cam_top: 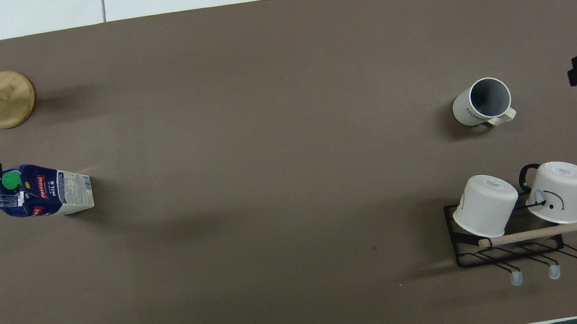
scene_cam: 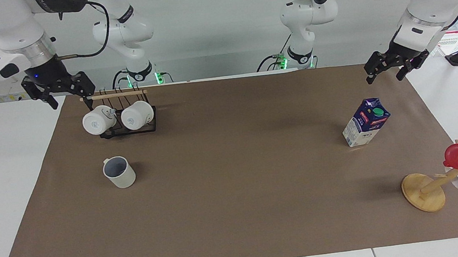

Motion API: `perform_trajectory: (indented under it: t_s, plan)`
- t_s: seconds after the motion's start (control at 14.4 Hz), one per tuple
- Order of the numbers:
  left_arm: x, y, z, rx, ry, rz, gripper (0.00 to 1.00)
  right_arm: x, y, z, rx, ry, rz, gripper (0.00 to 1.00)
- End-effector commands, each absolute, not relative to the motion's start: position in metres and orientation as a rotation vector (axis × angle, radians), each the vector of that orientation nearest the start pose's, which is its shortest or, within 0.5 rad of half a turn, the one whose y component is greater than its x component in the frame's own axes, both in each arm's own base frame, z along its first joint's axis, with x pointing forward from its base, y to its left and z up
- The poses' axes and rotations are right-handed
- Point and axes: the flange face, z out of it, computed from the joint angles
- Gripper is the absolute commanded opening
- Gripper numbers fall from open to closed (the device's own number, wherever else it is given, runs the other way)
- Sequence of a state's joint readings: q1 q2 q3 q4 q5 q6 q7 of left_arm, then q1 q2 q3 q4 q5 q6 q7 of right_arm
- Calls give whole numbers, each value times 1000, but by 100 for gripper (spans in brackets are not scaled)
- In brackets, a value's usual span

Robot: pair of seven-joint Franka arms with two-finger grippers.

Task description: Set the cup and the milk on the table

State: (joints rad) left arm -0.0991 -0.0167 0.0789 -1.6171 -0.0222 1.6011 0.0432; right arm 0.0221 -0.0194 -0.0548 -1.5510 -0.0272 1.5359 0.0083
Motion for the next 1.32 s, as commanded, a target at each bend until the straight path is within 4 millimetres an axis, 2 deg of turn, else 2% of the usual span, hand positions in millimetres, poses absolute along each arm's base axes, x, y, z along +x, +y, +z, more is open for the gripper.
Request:
perform_trajectory:
  t_s: [0.0,0.21,0.35,0.42,0.56,0.7,0.84,0.91,1.04,1.11,1.25]
  plan:
    - [549,-11,610,-3173,128,-35,100,541,-20,627,-3153,39,8,100]
    - [549,-11,607,-3173,127,-72,100,547,-22,615,-3157,-74,-98,100]
    - [547,-9,598,-3173,118,-103,100,553,-30,575,-3152,-207,-109,100]
    - [546,-2,593,-3173,97,-126,100,561,-36,558,-3144,-250,-169,100]
    - [547,7,578,-3172,75,-133,100,585,-39,516,-3075,-280,-201,100]
    - [547,10,559,-3172,61,-121,100,603,-45,481,-3070,-400,-228,100]
    - [547,17,536,-3171,34,-134,100,604,-50,436,-3071,-498,-257,100]
    - [546,18,526,-3171,28,-126,100,602,-49,418,-3062,-609,-278,100]
    - [545,19,507,-3172,18,-114,100,598,-53,383,-3054,-723,-297,100]
    - [544,22,498,-3172,-4,-107,100,601,-52,375,-3047,-777,-306,100]
    - [542,22,479,-3170,-12,-111,100,601,-51,372,-3048,-810,-346,100]
